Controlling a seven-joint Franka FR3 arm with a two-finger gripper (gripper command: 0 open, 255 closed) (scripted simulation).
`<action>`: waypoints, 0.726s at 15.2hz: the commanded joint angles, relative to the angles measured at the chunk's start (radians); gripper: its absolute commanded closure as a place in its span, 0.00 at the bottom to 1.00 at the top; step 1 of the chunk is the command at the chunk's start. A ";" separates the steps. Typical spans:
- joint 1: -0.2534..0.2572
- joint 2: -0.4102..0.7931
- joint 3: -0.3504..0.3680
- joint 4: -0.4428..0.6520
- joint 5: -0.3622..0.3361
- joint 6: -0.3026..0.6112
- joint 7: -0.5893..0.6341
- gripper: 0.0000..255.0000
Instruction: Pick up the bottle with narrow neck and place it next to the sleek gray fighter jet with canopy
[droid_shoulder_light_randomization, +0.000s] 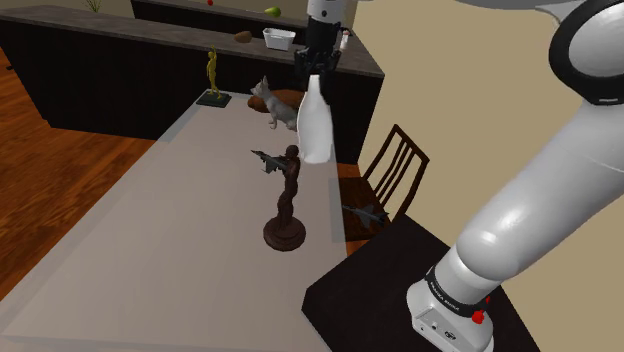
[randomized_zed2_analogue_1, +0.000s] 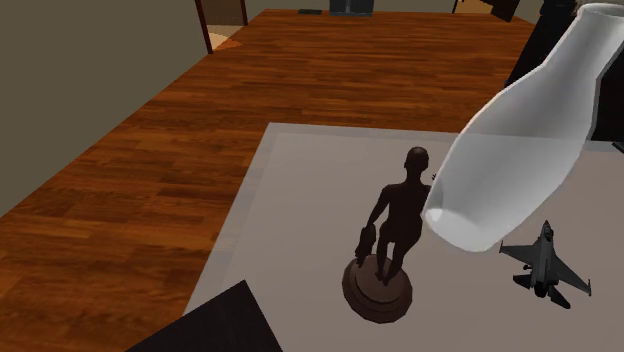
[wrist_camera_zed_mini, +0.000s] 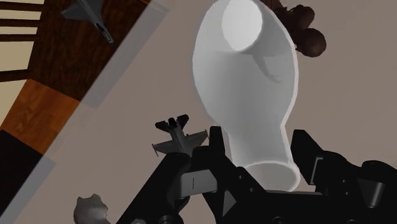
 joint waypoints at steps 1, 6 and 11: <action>-0.016 0.054 -0.017 0.055 -0.008 0.000 -0.032 1.00; -0.052 0.207 -0.051 0.250 -0.022 -0.041 -0.104 1.00; -0.086 0.395 -0.078 0.515 -0.030 -0.116 -0.172 1.00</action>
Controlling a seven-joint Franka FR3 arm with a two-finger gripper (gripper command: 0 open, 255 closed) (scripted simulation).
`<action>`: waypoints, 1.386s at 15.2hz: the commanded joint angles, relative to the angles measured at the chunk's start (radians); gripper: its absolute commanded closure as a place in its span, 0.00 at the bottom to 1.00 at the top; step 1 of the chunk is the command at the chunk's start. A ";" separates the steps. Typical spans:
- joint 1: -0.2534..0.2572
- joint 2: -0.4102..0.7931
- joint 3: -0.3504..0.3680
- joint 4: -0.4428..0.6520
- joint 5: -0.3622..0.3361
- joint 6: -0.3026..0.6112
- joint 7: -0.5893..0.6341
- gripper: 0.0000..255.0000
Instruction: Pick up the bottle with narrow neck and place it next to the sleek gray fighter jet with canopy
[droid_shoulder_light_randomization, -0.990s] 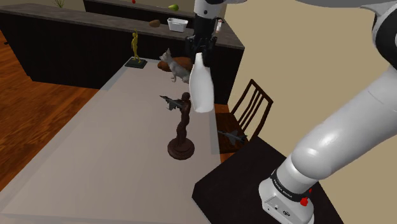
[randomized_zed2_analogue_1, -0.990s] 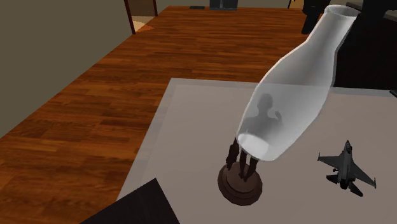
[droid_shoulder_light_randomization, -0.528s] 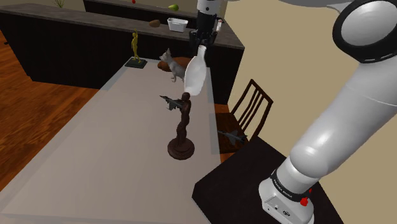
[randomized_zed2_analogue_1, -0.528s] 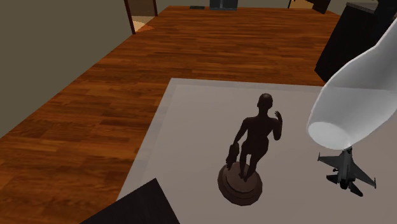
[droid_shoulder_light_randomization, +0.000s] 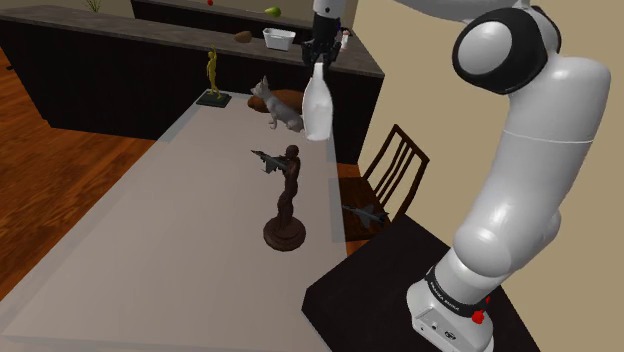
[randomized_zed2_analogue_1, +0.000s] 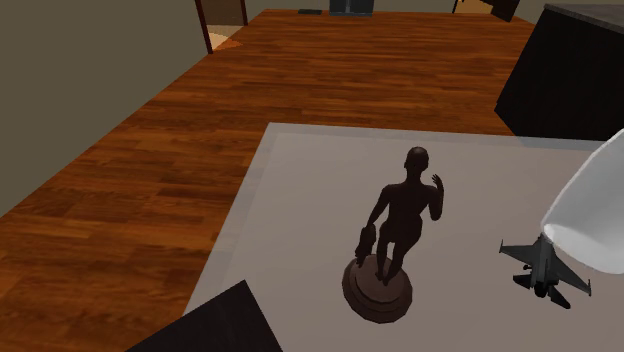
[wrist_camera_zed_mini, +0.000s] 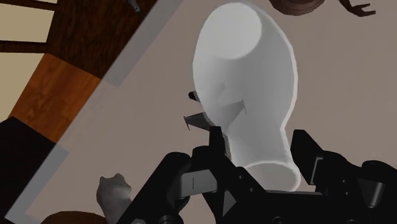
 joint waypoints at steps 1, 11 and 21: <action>-0.012 0.086 -0.009 0.131 -0.003 -0.044 -0.026 1.00; -0.030 0.141 -0.017 0.107 -0.003 0.036 -0.049 1.00; -0.034 0.125 -0.017 -0.053 -0.003 0.180 -0.046 1.00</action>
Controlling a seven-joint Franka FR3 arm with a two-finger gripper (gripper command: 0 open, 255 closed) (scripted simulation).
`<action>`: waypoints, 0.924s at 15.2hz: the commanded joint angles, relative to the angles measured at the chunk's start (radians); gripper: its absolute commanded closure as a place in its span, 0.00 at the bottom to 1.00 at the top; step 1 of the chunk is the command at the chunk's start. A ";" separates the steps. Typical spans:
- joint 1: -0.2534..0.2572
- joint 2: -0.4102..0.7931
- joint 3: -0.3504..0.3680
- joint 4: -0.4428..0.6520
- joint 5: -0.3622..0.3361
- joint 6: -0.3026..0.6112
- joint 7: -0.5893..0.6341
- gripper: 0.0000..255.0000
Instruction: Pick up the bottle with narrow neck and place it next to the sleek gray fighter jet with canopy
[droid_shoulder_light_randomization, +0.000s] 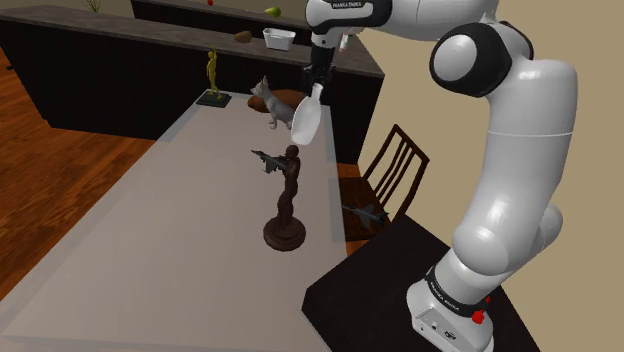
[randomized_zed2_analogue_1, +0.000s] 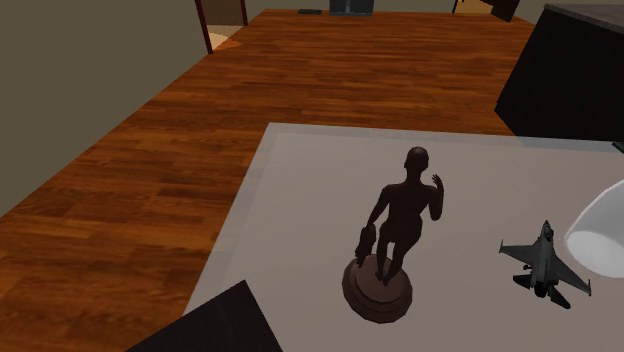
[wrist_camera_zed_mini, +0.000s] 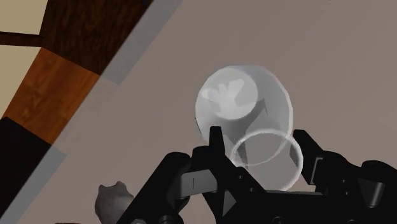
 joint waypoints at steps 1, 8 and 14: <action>0.001 -0.004 0.001 -0.037 -0.001 0.034 0.003 1.00; 0.000 0.004 0.000 -0.119 -0.002 0.124 0.006 1.00; -0.001 0.020 -0.001 -0.176 -0.004 0.197 0.008 1.00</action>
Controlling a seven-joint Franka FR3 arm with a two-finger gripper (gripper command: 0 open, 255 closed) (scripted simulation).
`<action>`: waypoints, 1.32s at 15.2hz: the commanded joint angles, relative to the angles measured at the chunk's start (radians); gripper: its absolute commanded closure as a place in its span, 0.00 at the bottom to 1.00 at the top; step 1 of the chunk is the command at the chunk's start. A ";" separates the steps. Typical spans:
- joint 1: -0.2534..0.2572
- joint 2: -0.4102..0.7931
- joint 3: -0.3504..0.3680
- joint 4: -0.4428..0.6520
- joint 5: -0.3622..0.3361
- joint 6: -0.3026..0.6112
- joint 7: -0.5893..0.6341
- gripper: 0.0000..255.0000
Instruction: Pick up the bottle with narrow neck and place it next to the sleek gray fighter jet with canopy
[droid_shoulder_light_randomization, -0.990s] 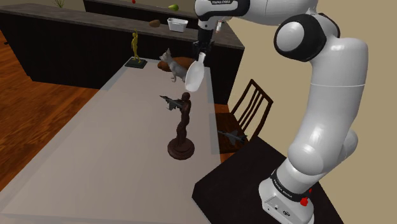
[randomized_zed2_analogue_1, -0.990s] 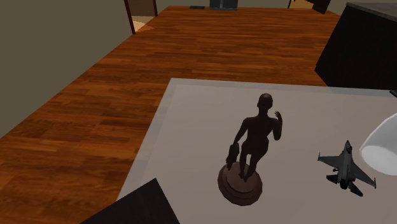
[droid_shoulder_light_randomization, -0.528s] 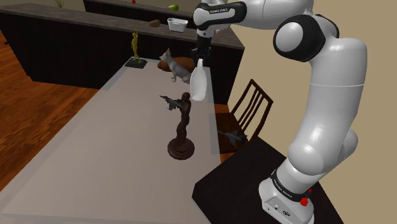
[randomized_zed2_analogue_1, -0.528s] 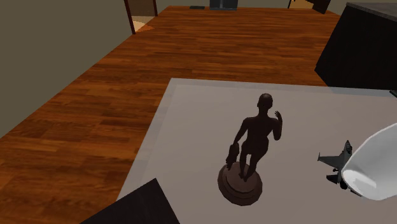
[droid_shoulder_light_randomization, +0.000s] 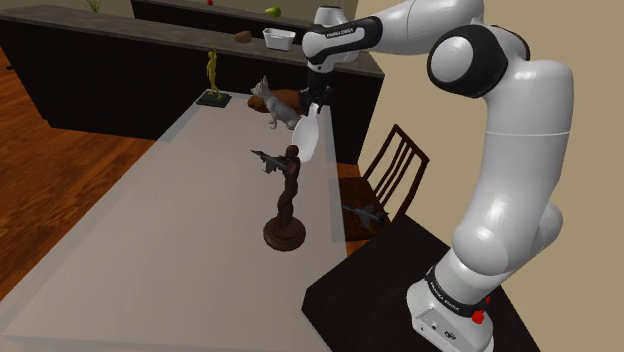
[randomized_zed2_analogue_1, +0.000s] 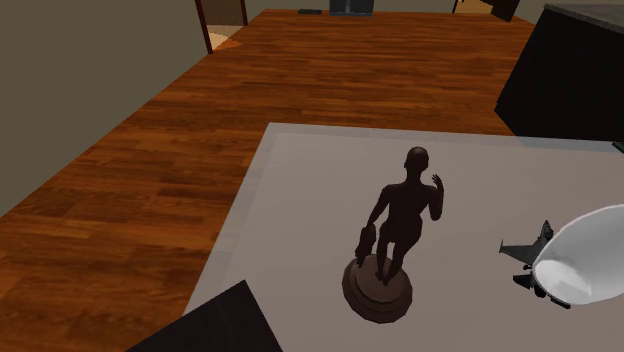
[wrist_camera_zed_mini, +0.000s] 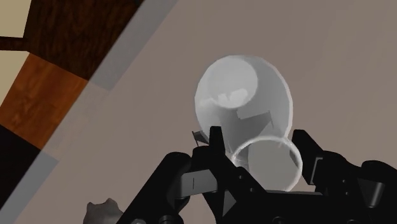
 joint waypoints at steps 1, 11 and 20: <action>-0.001 0.007 -0.001 -0.017 -0.001 0.025 0.000 1.00; 0.000 0.051 -0.003 -0.086 -0.006 0.138 0.005 1.00; 0.001 0.105 -0.007 -0.126 -0.012 0.232 0.010 1.00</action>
